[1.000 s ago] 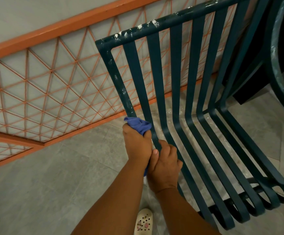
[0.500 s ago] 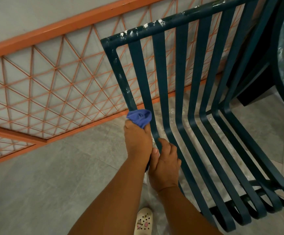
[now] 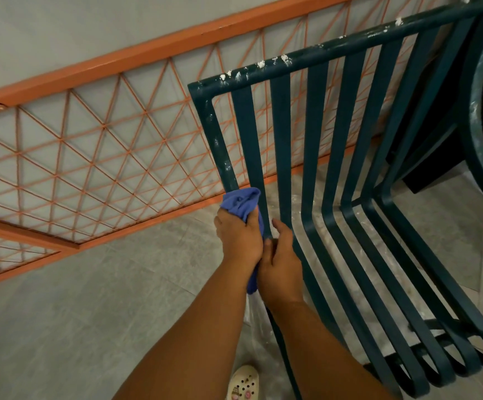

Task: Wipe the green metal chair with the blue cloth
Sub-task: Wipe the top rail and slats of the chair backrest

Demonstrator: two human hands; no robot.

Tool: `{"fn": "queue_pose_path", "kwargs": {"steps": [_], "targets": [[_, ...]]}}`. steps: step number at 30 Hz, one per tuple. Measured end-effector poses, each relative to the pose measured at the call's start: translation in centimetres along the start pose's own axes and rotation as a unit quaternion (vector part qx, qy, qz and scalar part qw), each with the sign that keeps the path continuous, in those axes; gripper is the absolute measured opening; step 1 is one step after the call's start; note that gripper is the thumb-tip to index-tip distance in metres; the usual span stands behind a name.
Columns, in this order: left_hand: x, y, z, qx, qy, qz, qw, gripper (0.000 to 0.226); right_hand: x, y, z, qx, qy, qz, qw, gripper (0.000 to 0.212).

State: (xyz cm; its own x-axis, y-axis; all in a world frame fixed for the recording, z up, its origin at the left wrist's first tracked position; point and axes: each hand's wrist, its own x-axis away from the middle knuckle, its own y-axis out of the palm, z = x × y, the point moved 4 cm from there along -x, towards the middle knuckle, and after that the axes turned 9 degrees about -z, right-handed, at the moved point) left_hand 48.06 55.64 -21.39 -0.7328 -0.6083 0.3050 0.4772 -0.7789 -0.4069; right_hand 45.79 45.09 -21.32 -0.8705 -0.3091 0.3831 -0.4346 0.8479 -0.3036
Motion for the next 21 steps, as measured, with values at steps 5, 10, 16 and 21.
{"fn": "queue_pose_path", "kwargs": {"steps": [5, 10, 16, 21], "targets": [[1.1, -0.5, 1.8, -0.054, 0.006, 0.114, 0.992, 0.058, 2.2, 1.3, 0.9, 0.034, -0.069, 0.017, 0.997, 0.046], [-1.5, -1.8, 4.8, -0.028, 0.056, 0.146, 0.987, 0.06, 2.7, 1.8, 1.0, 0.1, -0.086, 0.045, 0.99, 0.044], [-4.9, -3.0, 6.5, -0.102, 0.134, 0.161, 0.973, 0.052, 2.3, 1.6, 0.9, 0.097, -0.073, 0.05, 0.991, 0.034], [-4.4, -2.9, 4.4, -0.104, 0.115, 0.092, 0.984, 0.053, -0.1, 0.6, -1.1, 0.071, -0.063, 0.056, 0.994, 0.02]]}}
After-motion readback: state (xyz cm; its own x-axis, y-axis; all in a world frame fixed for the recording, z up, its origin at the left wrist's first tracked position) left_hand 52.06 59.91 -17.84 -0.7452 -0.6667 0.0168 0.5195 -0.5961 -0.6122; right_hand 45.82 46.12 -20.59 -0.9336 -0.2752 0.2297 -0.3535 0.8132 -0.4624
